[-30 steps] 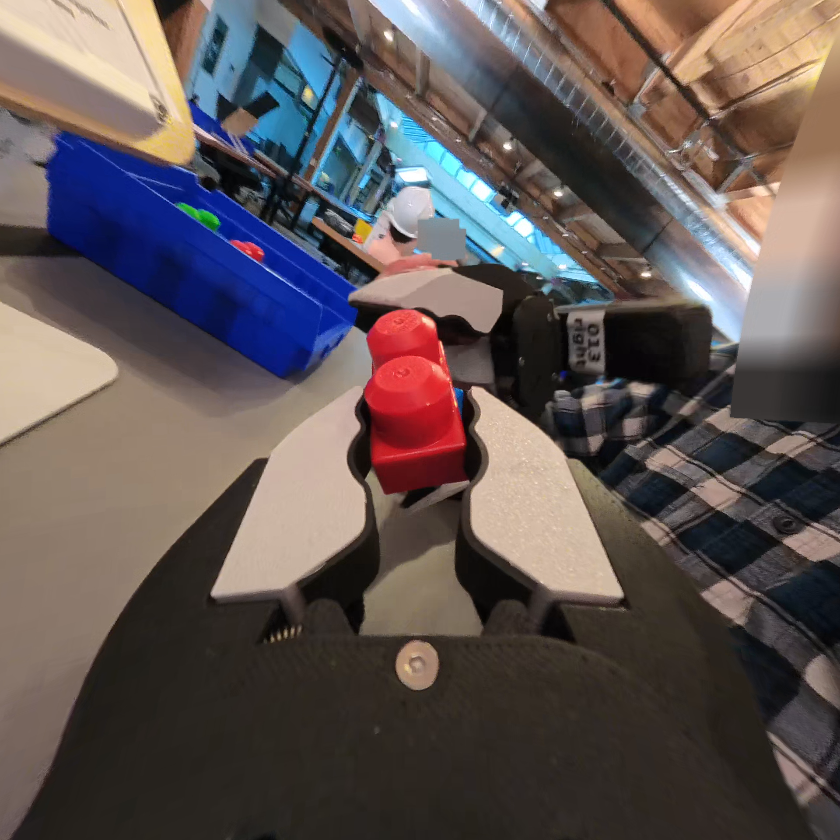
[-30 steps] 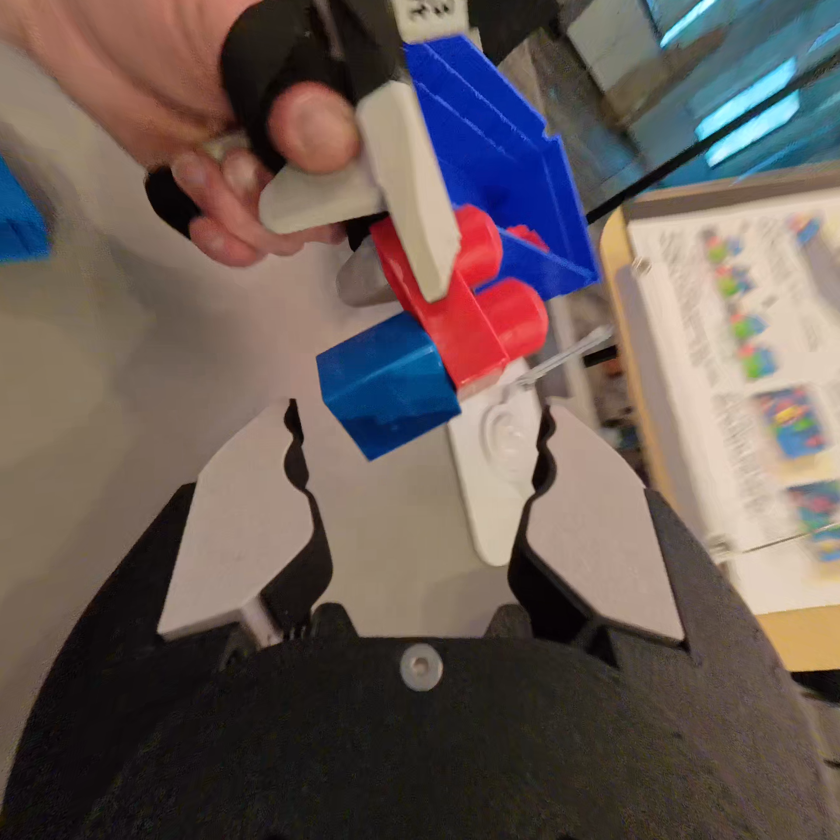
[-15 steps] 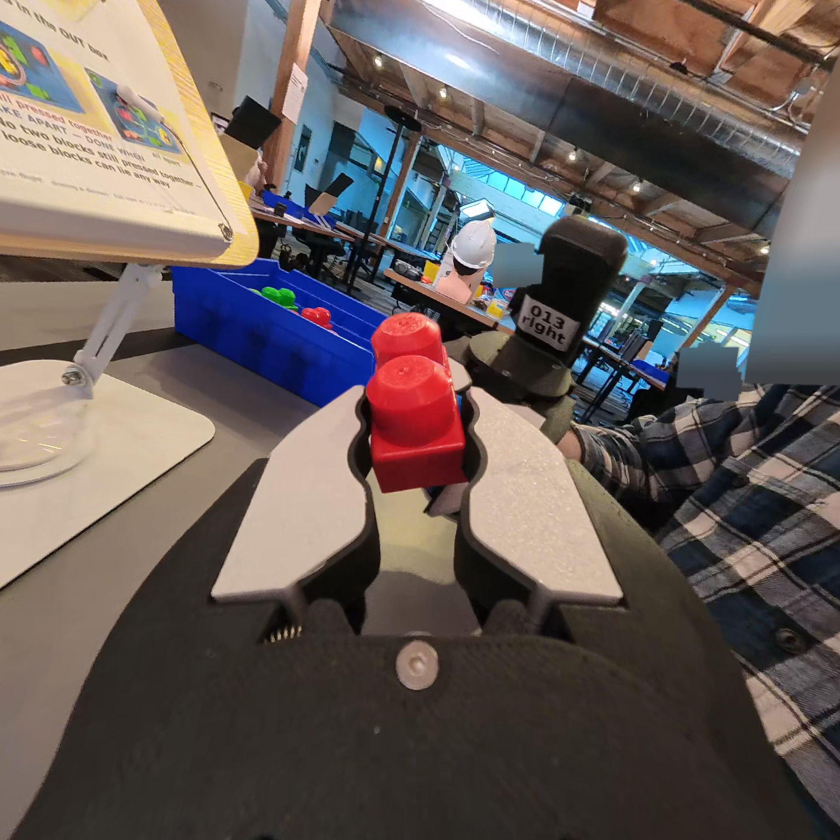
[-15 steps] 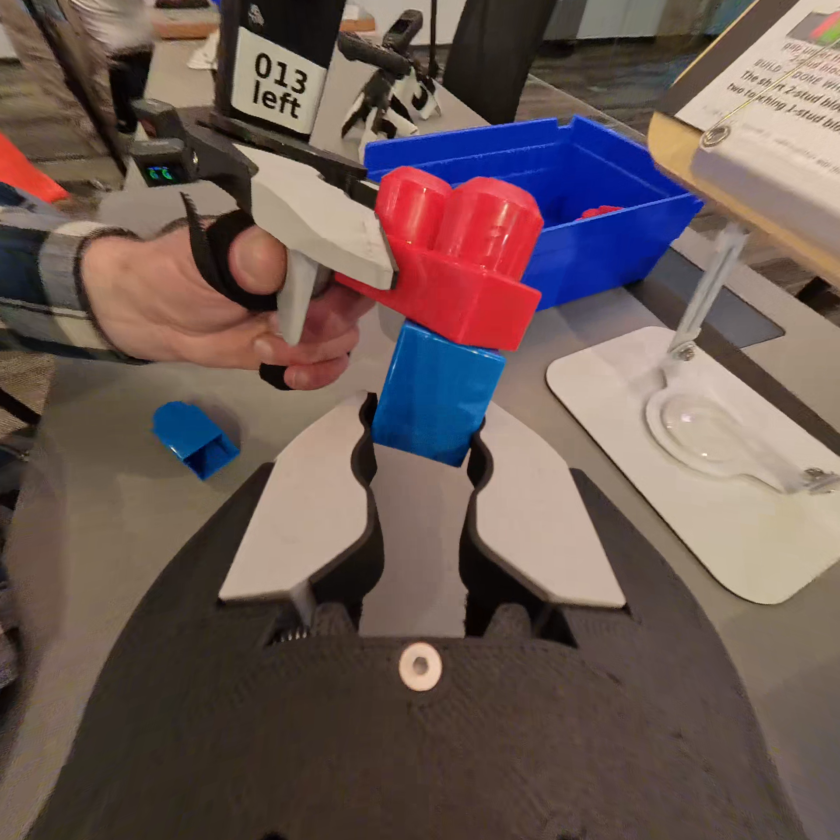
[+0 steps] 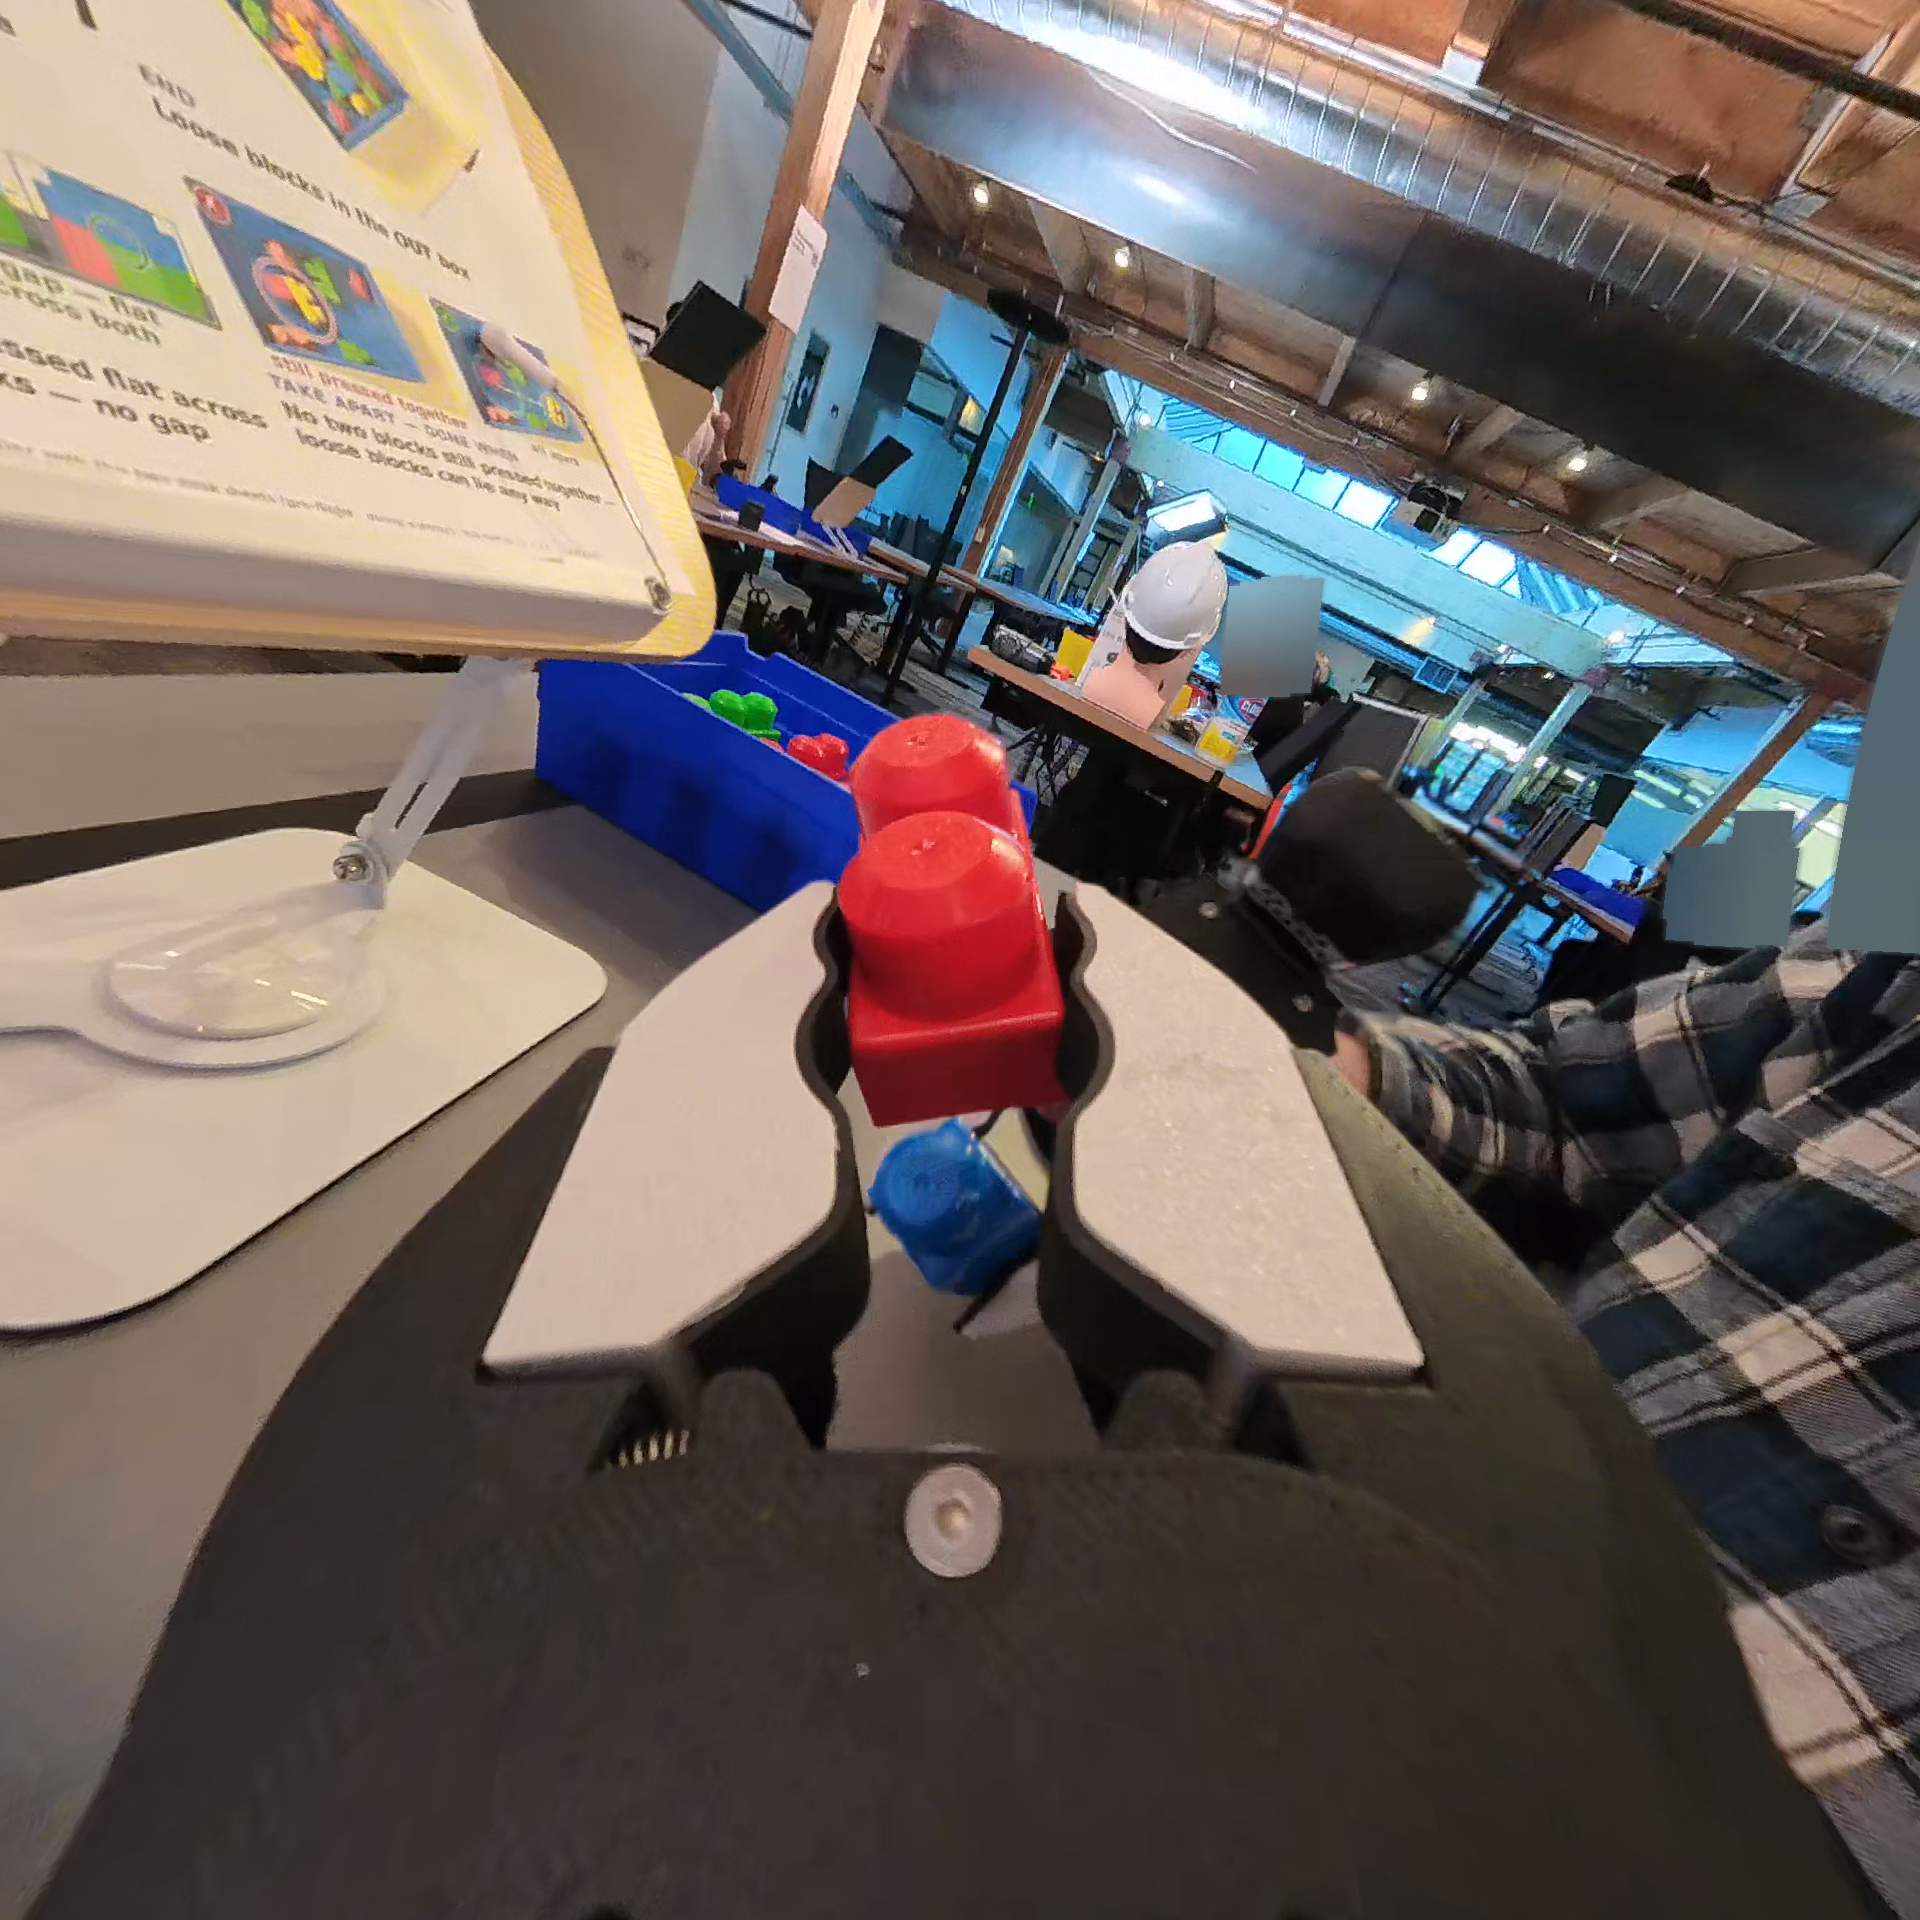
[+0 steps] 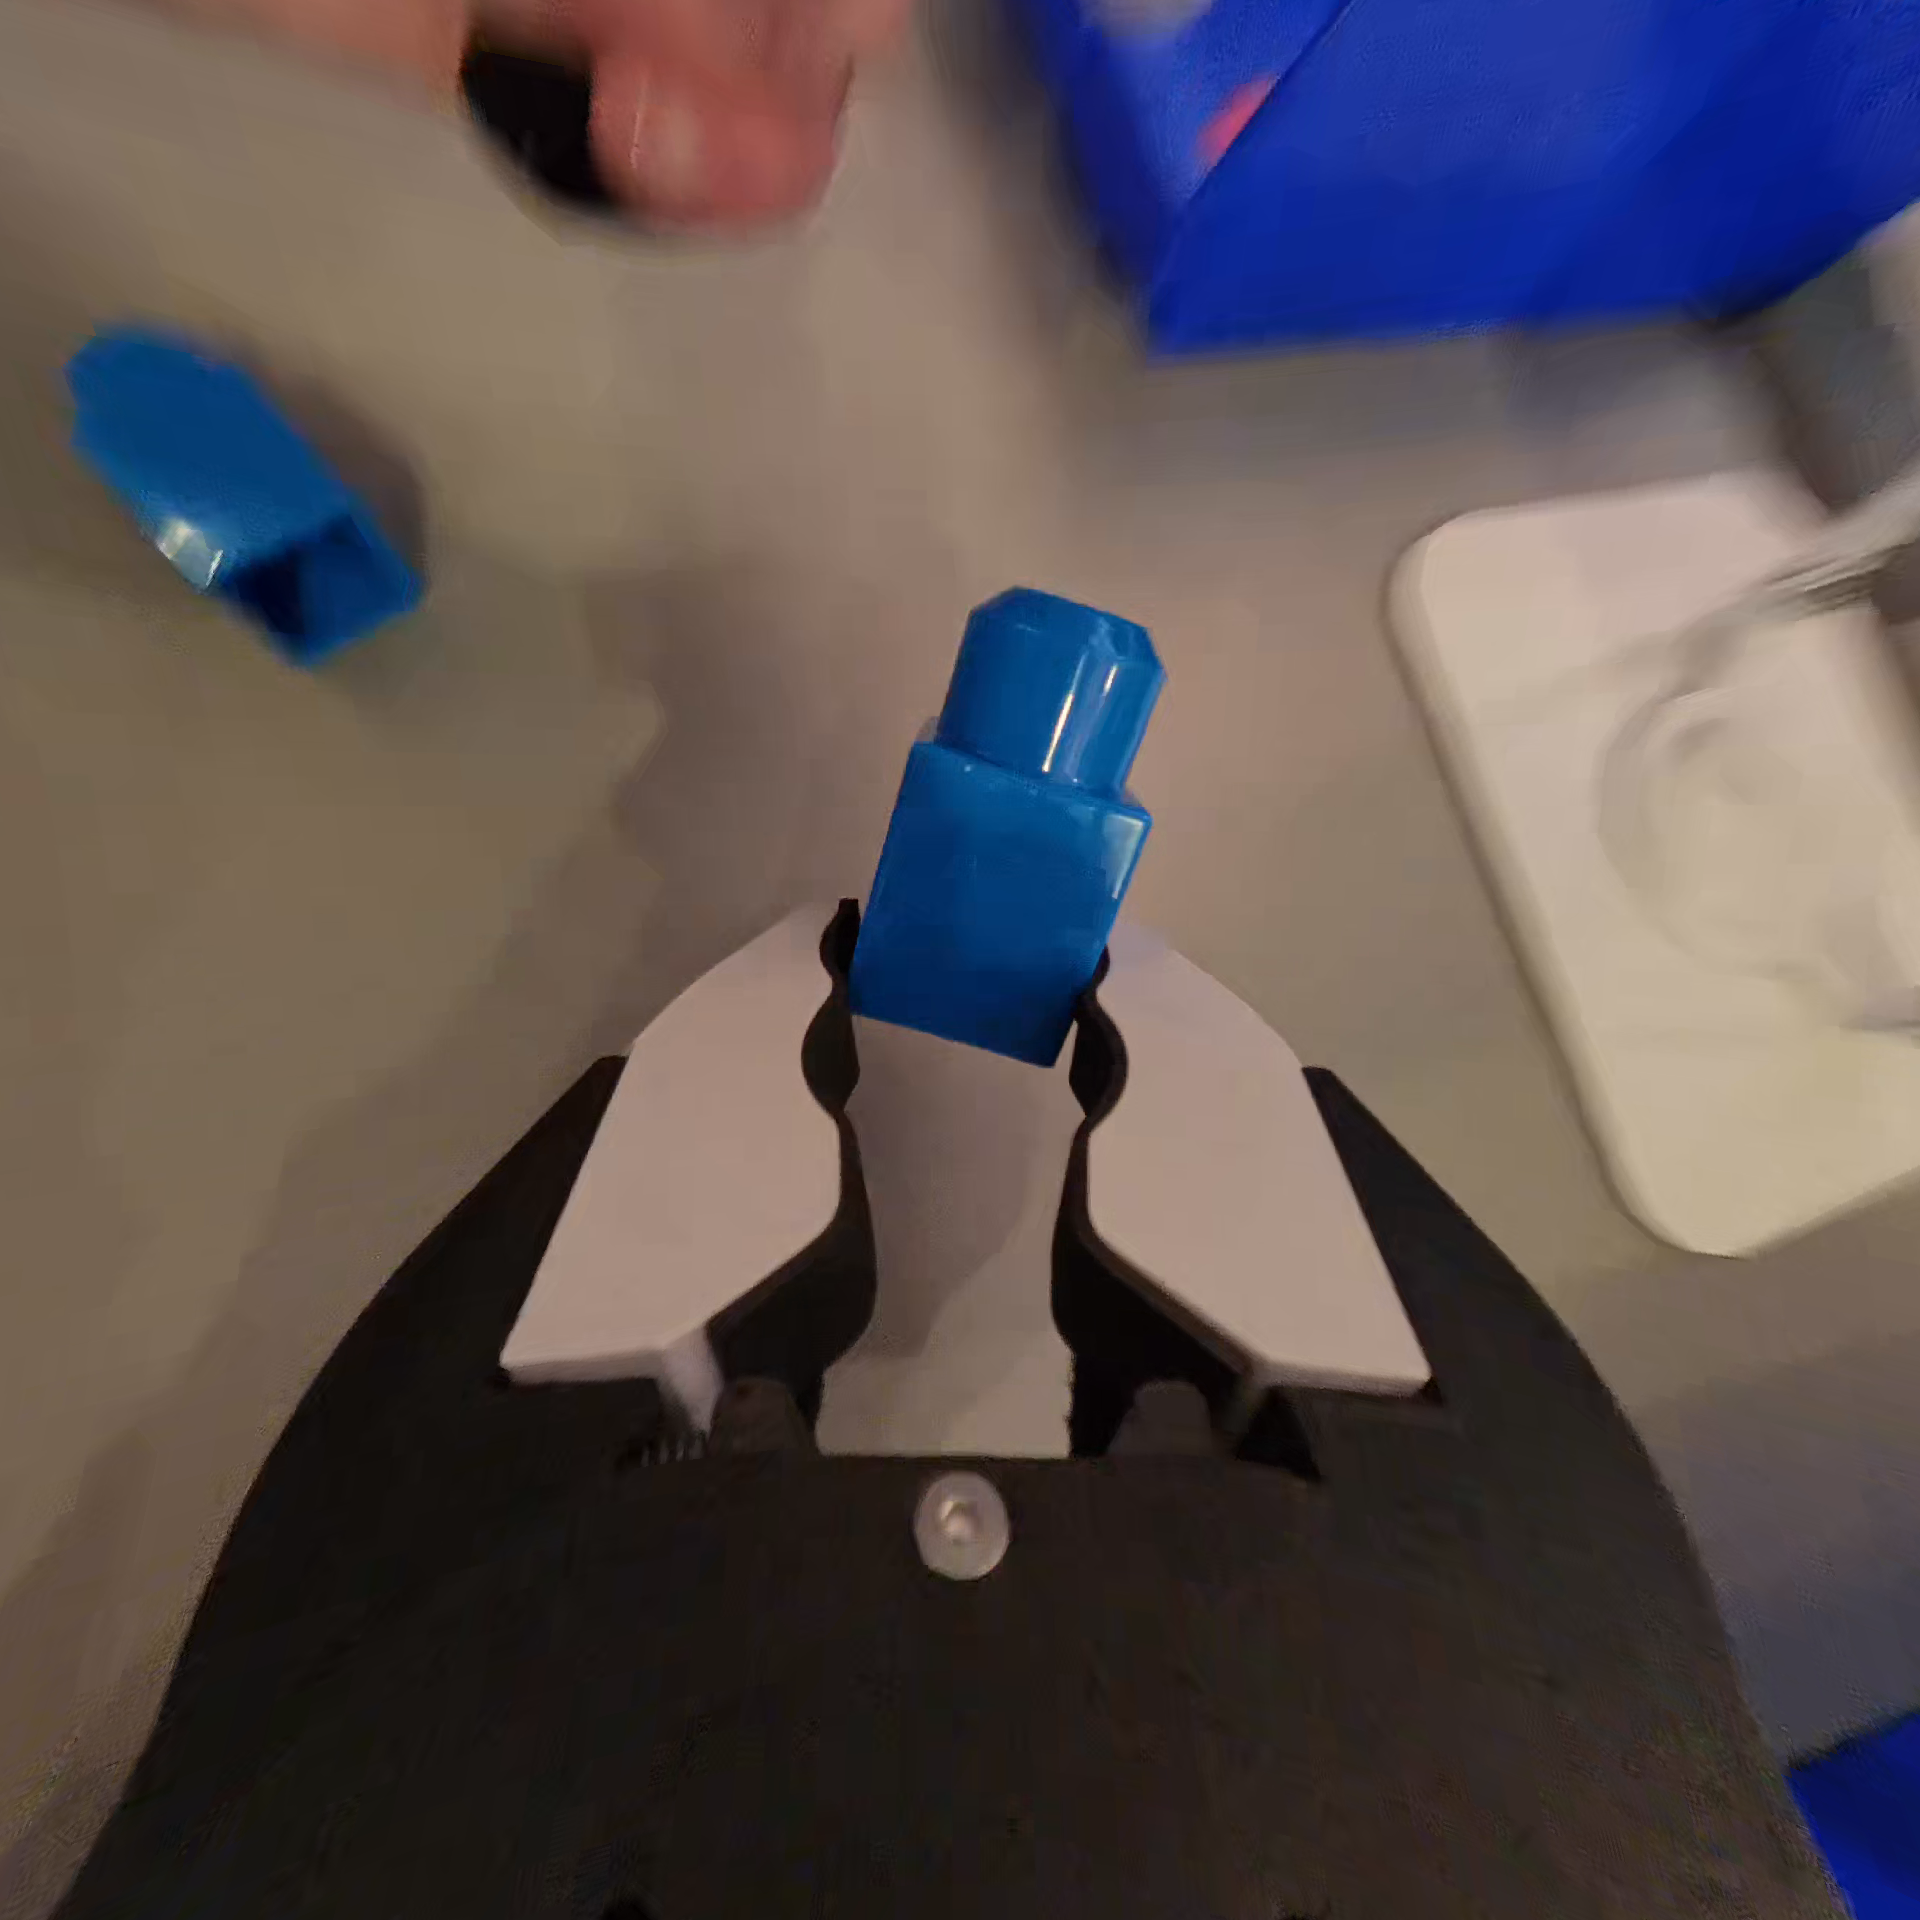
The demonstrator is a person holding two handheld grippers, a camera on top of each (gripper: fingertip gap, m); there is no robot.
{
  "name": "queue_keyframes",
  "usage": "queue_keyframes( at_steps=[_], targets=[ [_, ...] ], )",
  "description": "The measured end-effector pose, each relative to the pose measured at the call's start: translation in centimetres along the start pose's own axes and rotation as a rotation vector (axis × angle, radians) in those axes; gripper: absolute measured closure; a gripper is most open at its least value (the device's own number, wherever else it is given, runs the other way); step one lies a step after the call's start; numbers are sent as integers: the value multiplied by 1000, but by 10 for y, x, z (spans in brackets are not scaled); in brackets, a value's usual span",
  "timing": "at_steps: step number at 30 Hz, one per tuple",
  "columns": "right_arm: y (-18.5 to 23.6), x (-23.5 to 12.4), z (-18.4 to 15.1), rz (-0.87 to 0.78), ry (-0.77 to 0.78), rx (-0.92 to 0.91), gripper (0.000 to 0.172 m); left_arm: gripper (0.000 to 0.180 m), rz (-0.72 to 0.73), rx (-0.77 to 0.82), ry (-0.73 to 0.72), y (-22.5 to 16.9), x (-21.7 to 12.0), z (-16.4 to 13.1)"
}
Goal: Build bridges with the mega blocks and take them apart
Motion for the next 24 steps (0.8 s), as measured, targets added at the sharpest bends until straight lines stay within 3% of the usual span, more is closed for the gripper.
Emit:
queue_keyframes(
  at_steps=[4,7,9,11,13,15,18,20,24],
  targets=[
    [9,18,-32,199,305,-10,132,144,43,-16,54,8,-14,-5],
    [15,28,-34,312,350,7,131,144,76,-24,91,11,-26,-13],
    [12,30,-33,301,370,-5,129,144,98,-36,103,14,-35,-17],
    [13,31,-33,314,376,-3,120,144,122,-49,91,19,-46,-18],
    [10,26,-31,254,380,-26,99,144,132,-59,91,22,-55,-16],
    [14,13,-10,201,306,-88,101,144,152,-39,81,24,-64,-12],
    [58,11,35,310,166,-184,105,144,173,-21,81,28,-70,-6],
    [96,30,57,406,117,-254,107,144,172,-12,73,29,-70,-2],
    [136,80,65,428,186,-384,112,144,166,-9,62,29,-72,4]
  ],
)
Point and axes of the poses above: each gripper's, where its closed fingertips meet, x out along the fingers, z out of its top, y = z × x across the jaws, the point moved 3 cm from there along -x, back along the fingers, and after that the axes turned 8 degrees about z, right-handed, at the moved point
